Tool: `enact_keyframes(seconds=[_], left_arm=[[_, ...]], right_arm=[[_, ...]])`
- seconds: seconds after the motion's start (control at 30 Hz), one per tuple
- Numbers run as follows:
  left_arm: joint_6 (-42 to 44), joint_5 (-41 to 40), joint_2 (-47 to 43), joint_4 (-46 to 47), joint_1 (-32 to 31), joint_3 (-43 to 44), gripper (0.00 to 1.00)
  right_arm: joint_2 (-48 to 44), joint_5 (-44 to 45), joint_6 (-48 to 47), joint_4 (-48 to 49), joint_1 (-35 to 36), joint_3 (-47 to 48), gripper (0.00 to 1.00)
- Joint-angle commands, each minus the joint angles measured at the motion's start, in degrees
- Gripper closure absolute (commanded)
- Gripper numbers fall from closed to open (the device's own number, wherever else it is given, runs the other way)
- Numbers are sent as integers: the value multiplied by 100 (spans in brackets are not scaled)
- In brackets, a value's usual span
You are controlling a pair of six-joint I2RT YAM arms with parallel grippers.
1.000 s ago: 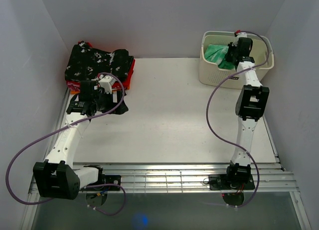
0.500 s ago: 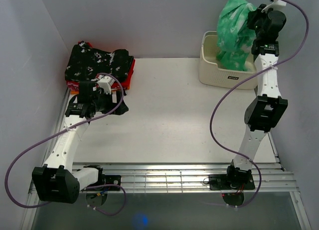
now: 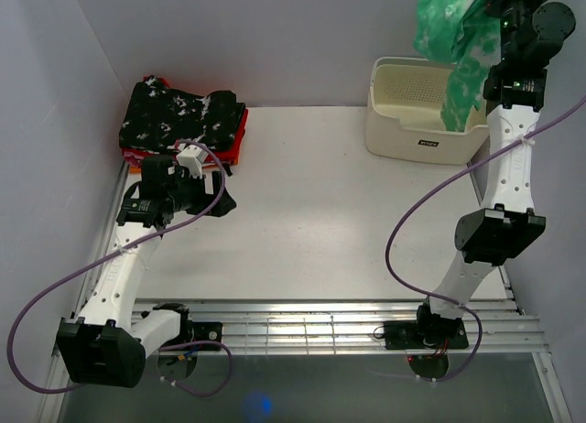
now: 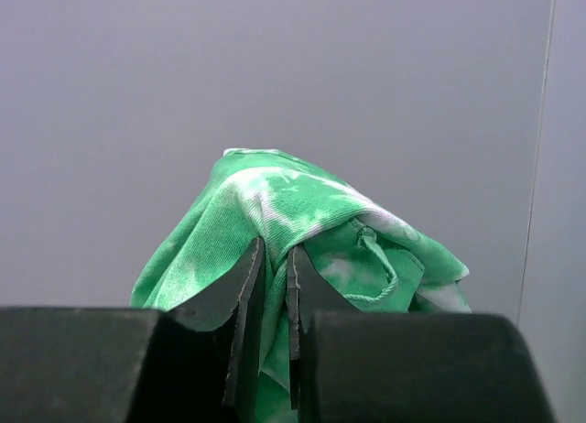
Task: Fold and stack the trousers
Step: Grab the trousers from the pile, then move the trousers to the center of the board
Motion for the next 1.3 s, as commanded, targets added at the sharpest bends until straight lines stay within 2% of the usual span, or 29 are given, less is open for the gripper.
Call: enact_keyframes(seconds=[0.0, 0.13, 0.37, 0.53, 0.73, 0.9, 1.1, 1.2, 1.27], left_arm=[[-47, 66, -171, 74, 27, 37, 2], [-73, 4, -259, 56, 36, 64, 2], [67, 189, -417, -84, 36, 511, 2], [243, 320, -338, -322, 36, 1064, 2], [357, 635, -268, -541, 36, 1233, 2], [375, 1049, -250, -638, 36, 1162, 2], [787, 1277, -110, -910, 36, 1250, 2], [788, 1445, -74, -946, 44, 1312, 2], [735, 1515, -48, -946, 44, 1320, 2]], right_arm=[[-876, -156, 75, 1725, -14, 511, 92], [-1437, -481, 31, 1856, -14, 239, 92], [-2683, -1403, 5, 1708, -14, -1174, 92], [-3975, -2387, -276, 1655, 126, -3432, 92], [-5040, -2906, -891, 970, 372, -5671, 92], [-5552, -2644, -1463, 425, 777, -7274, 92], [-5517, -2240, -1209, 72, 1751, -8550, 92], [-5210, -2265, -971, 309, 2559, -8822, 92], [-4745, -2407, -971, 110, 3306, -8780, 92]])
